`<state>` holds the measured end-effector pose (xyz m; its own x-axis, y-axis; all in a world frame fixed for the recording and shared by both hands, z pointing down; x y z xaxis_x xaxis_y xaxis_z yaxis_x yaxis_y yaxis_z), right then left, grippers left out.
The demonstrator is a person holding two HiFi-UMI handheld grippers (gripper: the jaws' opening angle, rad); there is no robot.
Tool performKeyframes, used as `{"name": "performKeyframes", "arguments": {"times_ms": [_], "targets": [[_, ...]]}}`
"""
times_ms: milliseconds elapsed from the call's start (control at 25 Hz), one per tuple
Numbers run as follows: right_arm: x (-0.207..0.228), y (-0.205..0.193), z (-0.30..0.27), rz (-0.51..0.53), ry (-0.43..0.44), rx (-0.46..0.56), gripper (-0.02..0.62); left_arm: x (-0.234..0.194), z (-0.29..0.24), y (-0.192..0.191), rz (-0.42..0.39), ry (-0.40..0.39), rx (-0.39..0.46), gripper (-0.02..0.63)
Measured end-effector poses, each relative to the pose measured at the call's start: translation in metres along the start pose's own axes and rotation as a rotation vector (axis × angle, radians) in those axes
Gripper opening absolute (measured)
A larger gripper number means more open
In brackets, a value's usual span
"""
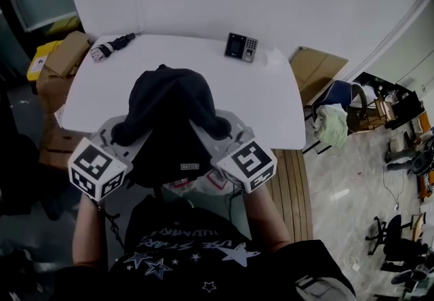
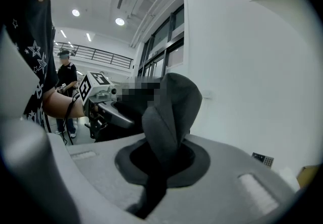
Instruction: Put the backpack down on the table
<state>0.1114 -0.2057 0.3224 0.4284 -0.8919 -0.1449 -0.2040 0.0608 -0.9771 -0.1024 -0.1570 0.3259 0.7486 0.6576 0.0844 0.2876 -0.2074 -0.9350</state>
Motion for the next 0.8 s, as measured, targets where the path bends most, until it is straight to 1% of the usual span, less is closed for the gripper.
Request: {"name": "performKeyframes", "arguments": {"times_ms": [200,320,560,800], "targets": [[0.007,0.009,-0.013,0.026,-0.028,0.014,0.015,-0.019,0.0,0.006,-0.014,0.005,0.03,0.052],[0.014,0.012,-0.028,0.031,-0.052,0.002,0.015,-0.038,-0.006,0.008,-0.024,-0.01,0.036,0.052],[0.026,0.015,-0.062,0.031,-0.105,-0.029,0.015,-0.085,-0.02,0.004,-0.019,-0.079,0.045,0.053],[0.044,0.025,-0.09,0.036,-0.161,-0.035,0.015,-0.128,-0.038,0.012,-0.045,-0.15,0.065,0.053]]}}
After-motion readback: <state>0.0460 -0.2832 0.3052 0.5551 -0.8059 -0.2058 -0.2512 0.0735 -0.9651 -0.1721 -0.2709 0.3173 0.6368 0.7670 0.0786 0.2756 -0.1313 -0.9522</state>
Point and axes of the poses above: the fingertips, and each gripper's own axes: z backward along the fingers, x to its right, y out of its top, the point moved 9 cm from there along z, backward along the fingers
